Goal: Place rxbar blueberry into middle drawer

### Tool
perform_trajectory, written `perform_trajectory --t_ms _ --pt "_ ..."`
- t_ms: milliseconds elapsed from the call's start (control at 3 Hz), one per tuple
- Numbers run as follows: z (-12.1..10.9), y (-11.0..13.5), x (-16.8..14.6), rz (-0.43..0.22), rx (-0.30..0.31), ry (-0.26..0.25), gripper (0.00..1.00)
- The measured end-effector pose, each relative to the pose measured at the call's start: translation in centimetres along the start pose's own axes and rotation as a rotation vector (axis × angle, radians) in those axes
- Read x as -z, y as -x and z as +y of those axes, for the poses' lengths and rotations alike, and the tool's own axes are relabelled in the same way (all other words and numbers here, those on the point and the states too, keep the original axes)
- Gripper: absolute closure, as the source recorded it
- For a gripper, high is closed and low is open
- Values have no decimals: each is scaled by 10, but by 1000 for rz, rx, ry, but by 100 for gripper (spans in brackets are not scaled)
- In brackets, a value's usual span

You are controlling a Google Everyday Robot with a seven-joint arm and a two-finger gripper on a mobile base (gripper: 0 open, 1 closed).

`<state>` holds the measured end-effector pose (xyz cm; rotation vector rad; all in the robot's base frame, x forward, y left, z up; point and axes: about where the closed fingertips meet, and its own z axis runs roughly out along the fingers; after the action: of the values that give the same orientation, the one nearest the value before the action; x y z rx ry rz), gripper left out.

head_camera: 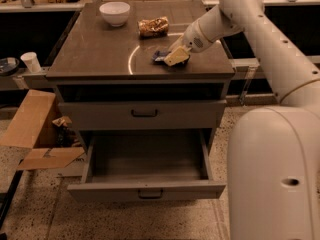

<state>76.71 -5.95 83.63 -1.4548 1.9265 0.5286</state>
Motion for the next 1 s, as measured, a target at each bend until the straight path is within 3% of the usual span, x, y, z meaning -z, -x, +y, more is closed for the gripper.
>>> perform_trajectory --t_ms 333,667,1000 --pt "9 7 35 -32 7 -65 100" --pt "39 13 72 -68 1 -116 100" --pt "91 17 69 -106 -6 -41 100"
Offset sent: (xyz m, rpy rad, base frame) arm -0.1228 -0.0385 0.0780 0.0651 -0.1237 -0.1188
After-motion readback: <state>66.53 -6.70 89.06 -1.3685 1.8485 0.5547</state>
